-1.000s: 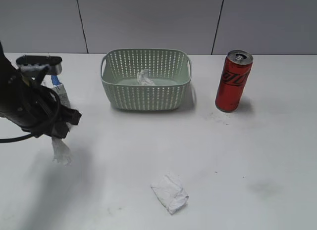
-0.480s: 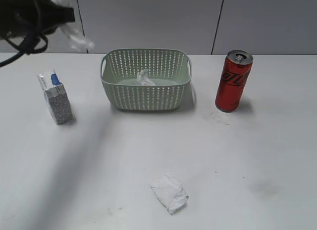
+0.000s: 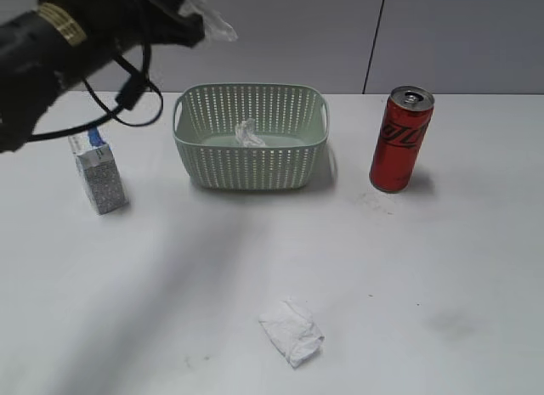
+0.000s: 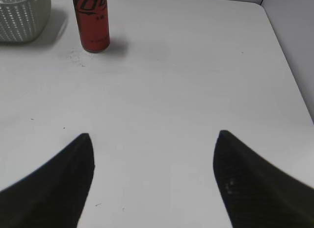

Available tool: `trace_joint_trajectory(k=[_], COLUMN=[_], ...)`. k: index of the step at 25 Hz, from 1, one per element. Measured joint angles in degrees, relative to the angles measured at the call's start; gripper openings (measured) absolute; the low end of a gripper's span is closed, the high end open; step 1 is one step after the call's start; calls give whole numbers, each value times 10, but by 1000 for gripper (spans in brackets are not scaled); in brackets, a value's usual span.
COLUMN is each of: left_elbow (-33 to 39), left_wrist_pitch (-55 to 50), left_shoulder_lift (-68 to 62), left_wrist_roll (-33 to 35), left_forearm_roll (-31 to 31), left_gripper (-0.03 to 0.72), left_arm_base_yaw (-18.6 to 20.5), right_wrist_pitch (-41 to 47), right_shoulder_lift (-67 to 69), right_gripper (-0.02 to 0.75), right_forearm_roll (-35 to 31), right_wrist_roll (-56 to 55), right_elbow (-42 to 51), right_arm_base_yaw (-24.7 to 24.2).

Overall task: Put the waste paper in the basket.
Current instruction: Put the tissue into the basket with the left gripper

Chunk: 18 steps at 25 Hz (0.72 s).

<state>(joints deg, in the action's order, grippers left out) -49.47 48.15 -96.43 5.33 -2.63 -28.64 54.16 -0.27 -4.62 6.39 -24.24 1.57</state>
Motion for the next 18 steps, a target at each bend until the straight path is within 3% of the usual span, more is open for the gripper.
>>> trace_joint_trajectory(k=[5,11,13,18], left_elbow=[-3,-56,-79,-116], left_wrist_pitch=[94,108,103,58], left_shoulder_lift=[-83,-166,-184,-210], left_wrist_roll=[0,0,0,0], left_forearm_roll=[-9,-16,-20,-21], left_gripper=[47,96,167,465], left_arm_base_yaw=[-3,-3,-3,-3], right_wrist_pitch=[0,0,0,0], right_shoulder_lift=[0,0,0,0], right_gripper=[572,572,572,572], right_forearm_roll=[0,0,0,0], right_wrist_roll=[0,1,1,0], right_elbow=[0,0,0,0], right_arm_base_yaw=[0,0,0,0])
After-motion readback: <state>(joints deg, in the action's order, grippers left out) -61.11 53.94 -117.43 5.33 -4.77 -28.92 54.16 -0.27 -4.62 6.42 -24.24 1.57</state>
